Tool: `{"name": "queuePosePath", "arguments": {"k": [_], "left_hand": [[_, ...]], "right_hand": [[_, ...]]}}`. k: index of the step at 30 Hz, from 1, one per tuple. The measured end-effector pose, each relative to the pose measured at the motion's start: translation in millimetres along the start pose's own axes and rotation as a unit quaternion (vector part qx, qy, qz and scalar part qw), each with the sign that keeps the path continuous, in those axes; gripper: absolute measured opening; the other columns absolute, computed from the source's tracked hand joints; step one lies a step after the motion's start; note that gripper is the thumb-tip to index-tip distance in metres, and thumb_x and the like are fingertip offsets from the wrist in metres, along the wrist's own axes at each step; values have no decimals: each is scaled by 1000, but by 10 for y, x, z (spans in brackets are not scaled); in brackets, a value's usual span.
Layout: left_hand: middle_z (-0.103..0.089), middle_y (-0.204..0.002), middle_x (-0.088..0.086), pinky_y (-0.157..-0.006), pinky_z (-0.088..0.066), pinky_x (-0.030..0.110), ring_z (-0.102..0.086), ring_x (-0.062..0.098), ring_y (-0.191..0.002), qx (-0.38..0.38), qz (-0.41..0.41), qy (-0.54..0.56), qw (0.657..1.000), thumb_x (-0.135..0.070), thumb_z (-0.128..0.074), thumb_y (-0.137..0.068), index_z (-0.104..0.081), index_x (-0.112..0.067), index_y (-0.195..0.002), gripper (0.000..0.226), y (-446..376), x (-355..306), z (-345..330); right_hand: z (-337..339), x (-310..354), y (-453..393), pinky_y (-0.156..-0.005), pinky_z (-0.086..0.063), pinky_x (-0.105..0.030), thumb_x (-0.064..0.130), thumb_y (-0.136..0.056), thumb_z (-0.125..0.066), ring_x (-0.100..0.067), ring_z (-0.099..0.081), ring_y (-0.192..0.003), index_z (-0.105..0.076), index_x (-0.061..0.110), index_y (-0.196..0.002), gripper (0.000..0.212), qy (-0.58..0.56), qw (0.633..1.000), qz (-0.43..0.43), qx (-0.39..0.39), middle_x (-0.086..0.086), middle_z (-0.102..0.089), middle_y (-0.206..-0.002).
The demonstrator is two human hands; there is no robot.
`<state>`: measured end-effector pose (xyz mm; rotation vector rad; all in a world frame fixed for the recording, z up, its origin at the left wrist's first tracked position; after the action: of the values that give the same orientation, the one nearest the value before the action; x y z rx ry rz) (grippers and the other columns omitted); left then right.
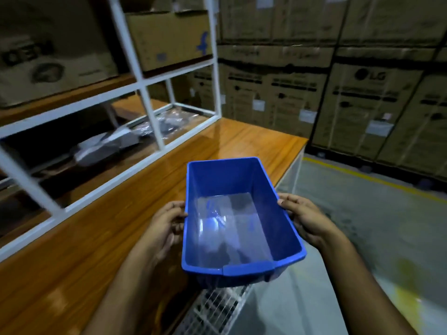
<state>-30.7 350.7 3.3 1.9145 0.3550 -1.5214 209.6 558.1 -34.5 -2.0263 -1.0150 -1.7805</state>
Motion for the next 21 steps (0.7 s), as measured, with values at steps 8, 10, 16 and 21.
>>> {"name": "queuePosePath", "arguments": {"k": [8,10,16,21], "left_hand": [[-59,-80,5,-51,-42,23,-49,10,-54,41,-8,-22,999,-4,-48,-89,-62,-8,-120,34,-799,-217,-1446],[-60,-74,2,-47,-39,21,-48,8,-50,38,-17,-18,999,-4,-47,-89,-63,-9,-119,34,-936,-271,-1696],[-63,-79,3,-51,-46,25,-50,12,-61,50,-21,-8,998,-4,-48,-90,-64,-11,-118,33,-1530,-414,-2234],[-62,-89,7,-49,-49,23,-50,14,-65,54,-23,17,998,-5,-47,-92,-64,-13,-118,32,-2174,-488,-2543]], "right_hand": [[1410,556,-385,-100,-44,-58,8,-94,-53,-36,-62,-102,-70,13,-115,28,-25,998,21,-57,-21,-67,-120],[1612,684,-525,-97,-46,-53,7,-94,-51,-34,-62,-100,-70,14,-116,30,-20,998,23,-59,-19,-69,-118],[2093,963,-1107,-94,-48,-50,4,-92,-51,-33,-60,-98,-73,14,-110,30,-36,997,25,-65,-22,-68,-118],[2431,1174,-1807,-89,-50,-45,9,-91,-53,-30,-61,-98,-74,19,-109,30,-18,999,21,-38,-20,-68,-120]]}}
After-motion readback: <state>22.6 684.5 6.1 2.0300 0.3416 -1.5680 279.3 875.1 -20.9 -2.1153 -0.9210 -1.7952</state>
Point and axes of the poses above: each hand's wrist, its own y-axis away from the middle knuckle, its own z-axis out of the back of the hand, x = y × z, the point moved 3 cm from there along -y, towards the middle knuckle
